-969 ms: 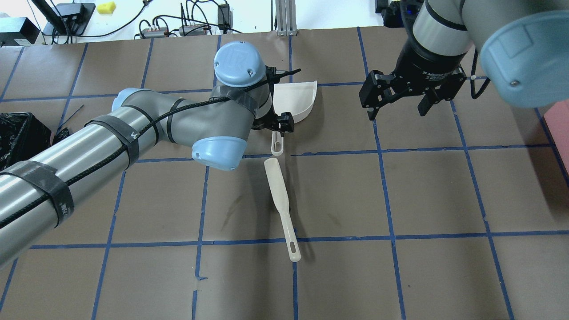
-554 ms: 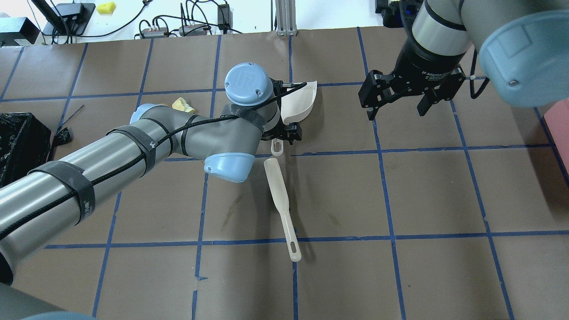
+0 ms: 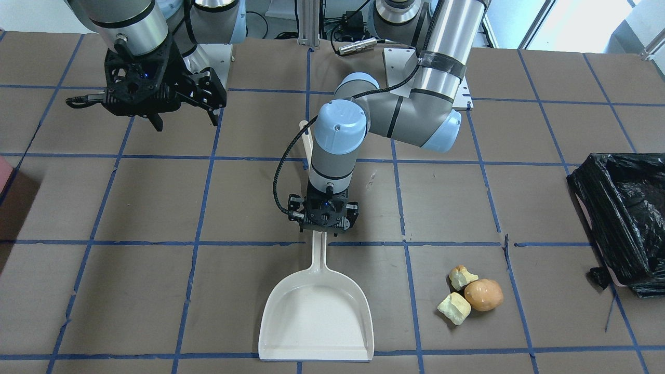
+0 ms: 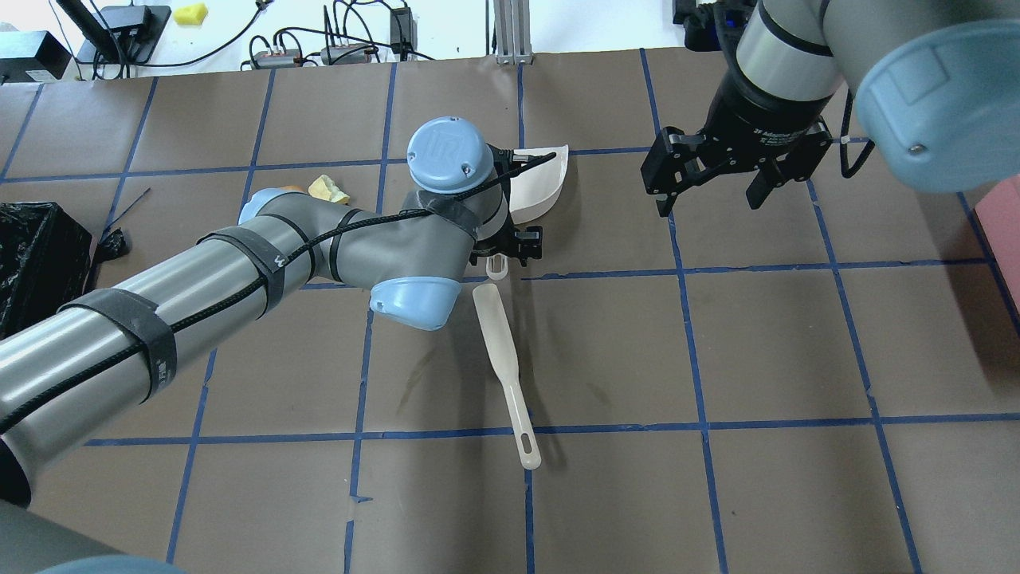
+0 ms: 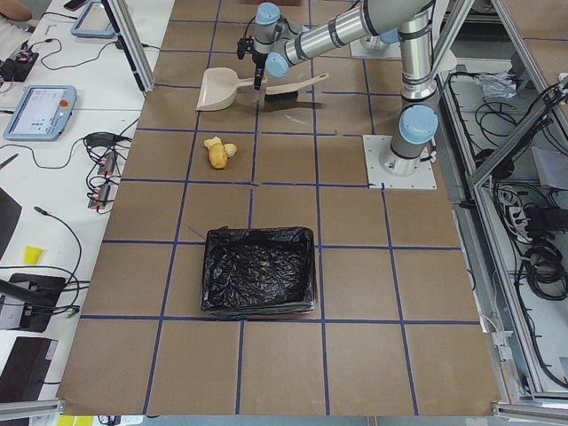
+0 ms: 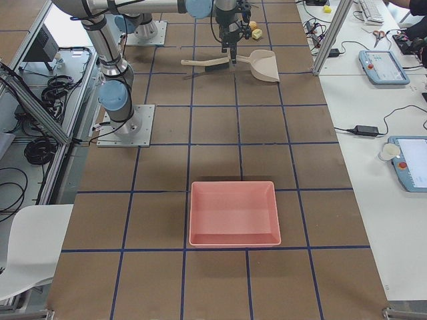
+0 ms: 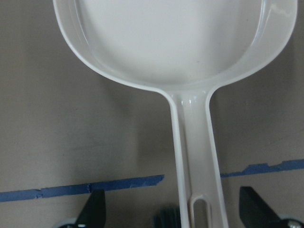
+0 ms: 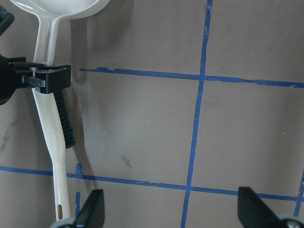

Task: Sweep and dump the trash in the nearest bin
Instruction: 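Close the left gripper on the dustpan handle and lift it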

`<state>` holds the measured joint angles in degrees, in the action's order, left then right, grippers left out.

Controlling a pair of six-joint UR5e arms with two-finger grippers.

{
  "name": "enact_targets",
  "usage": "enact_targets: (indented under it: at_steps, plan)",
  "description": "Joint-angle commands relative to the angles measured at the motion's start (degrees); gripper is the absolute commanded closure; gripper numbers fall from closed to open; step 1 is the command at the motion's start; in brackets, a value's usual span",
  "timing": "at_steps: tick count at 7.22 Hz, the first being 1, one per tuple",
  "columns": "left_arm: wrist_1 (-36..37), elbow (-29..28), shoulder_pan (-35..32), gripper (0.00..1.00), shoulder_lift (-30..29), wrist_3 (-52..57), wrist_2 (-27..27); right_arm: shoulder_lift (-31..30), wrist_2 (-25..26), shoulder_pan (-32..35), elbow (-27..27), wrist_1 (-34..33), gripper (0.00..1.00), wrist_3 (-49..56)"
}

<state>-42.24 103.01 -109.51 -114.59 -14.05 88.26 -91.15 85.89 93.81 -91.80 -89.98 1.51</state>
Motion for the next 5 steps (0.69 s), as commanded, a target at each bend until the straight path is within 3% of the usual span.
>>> enact_targets:
  at_steps: [1, 5]
  plan:
    - [0.0, -0.1, 0.0, 0.78, 0.0, 0.2, 0.0, 0.0, -0.2, 0.1, 0.0, 0.1, 0.00, 0.0]
    - [0.0, -0.6, 0.0, 0.93, 0.1, 0.5, -0.1, -0.1, 0.1, 0.2, -0.1, 0.2, 0.00, 0.0]
